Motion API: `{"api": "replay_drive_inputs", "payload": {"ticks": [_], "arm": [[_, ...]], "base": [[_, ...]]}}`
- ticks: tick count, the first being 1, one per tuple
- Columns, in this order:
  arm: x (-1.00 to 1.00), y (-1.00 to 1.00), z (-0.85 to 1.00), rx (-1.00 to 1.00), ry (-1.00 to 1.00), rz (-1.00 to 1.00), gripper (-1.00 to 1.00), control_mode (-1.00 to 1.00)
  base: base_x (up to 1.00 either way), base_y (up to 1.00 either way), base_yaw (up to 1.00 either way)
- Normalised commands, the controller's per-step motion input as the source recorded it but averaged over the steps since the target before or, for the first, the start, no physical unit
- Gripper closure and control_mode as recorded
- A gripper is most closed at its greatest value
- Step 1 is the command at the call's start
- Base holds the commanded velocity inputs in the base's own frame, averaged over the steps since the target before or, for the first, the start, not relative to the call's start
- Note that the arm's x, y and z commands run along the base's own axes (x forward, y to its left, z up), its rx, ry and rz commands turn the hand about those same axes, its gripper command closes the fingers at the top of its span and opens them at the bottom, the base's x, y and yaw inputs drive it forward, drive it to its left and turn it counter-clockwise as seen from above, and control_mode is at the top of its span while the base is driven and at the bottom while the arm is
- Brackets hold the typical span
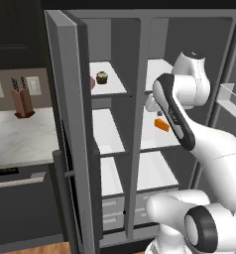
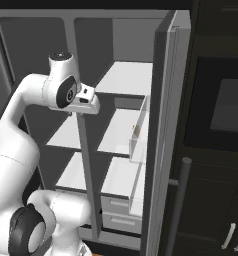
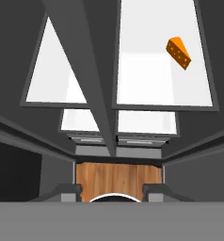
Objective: Pick up the frozen steak from the freezer, place it on any shelf in the fridge, and close the fridge and freezer doors when done.
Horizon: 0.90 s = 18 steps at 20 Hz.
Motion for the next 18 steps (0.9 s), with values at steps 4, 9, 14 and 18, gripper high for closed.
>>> {"api": "replay_drive_inputs", "payload": {"ticks": [4, 9, 14, 18], "arm": [[-0.22, 0.0, 0.0, 0.0, 0.0, 0.0, -1.0, -1.0], [-0.47, 0.0, -0.05, 0.0, 0.0, 0.0, -1.0, -1.0], [-0.58, 0.0, -0.1, 0.0, -0.03, -0.02, -1.0, -1.0], [-0.54, 0.0, -0.11, 0.04, -0.02, -0.13, -1.0, -1.0]], "base": [[0.0, 0.0, 0.0], [0.0, 0.0, 0.0], [0.0, 0.0, 0.0], [0.0, 0.0, 0.0]]}}
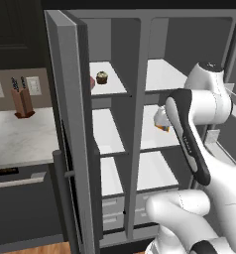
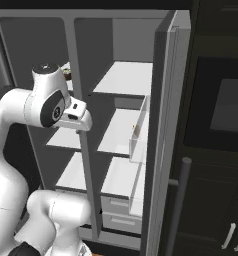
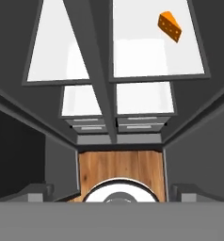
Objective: Pick up the frozen steak from the freezer, place it on any shelf in the fridge, and close the fridge and freezer doors when done.
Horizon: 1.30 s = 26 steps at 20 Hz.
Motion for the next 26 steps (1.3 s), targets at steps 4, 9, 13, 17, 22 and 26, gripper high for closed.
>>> {"api": "replay_drive_inputs", "payload": {"ticks": [4, 9, 13, 17, 22, 26], "arm": [[-0.41, 0.0, -0.1, 0.04, 0.0, -0.18, -1.0, -1.0], [-0.02, 0.0, -0.01, 0.0, 0.0, -0.05, -1.0, -1.0], [0.0, 0.01, -0.01, 0.0, 0.0, 0.0, -1.0, -1.0], [0.0, 0.04, 0.0, 0.0, 0.0, 0.0, -1.0, 1.0], [0.0, 0.0, 0.0, 0.0, 0.0, 0.0, -1.0, 1.0], [0.0, 0.0, 0.0, 0.0, 0.0, 0.0, -1.0, 1.0]], "base": [[0.0, 0.0, 0.0], [0.0, 0.0, 0.0], [0.0, 0.0, 0.0], [-0.02, 0.17, 0.0], [0.0, 0.43, 0.0], [0.0, 0.3, 0.0]]}}
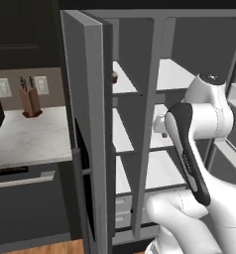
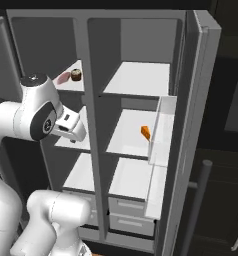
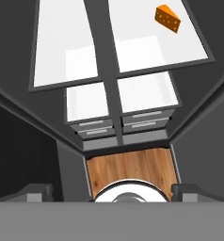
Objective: Pick up the frozen steak from the freezer, place it on any shelf in the fridge, and close the fridge and freezer doors when done.
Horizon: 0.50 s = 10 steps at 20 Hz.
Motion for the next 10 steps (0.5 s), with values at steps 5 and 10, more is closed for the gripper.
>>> {"api": "replay_drive_inputs", "payload": {"ticks": [5, 10], "arm": [[0.0, 0.0, 0.0, 0.0, 0.0, 0.0, -1.0, 1.0], [0.0, 0.0, 0.0, 0.0, 0.0, 0.0, -1.0, 1.0]], "base": [[0.0, 0.28, 0.0], [0.01, 0.32, 0.0]]}}
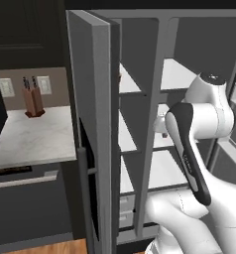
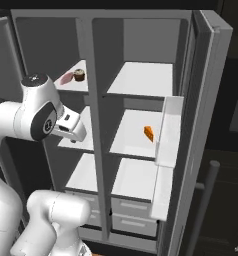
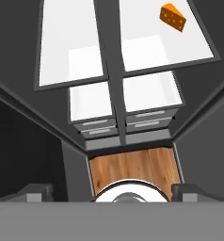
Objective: Pick up the frozen steak from the freezer, place it on any shelf in the fridge, and close the fridge and freezer doors when done.
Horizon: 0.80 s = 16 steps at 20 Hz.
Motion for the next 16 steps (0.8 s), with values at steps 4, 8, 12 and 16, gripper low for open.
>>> {"api": "replay_drive_inputs", "payload": {"ticks": [4, 8, 12, 16], "arm": [[0.0, 0.0, 0.0, 0.0, 0.0, 0.0, -1.0, 1.0], [0.0, 0.0, 0.0, 0.0, 0.0, 0.0, -1.0, 1.0], [0.0, 0.0, 0.0, 0.0, 0.0, 0.0, -1.0, 1.0], [0.0, 0.0, 0.0, 0.0, 0.0, 0.0, -1.0, 1.0]], "base": [[0.17, 0.35, 0.0], [0.24, 0.26, 0.0], [0.28, 0.14, 0.0], [0.32, -0.02, 0.0]]}}
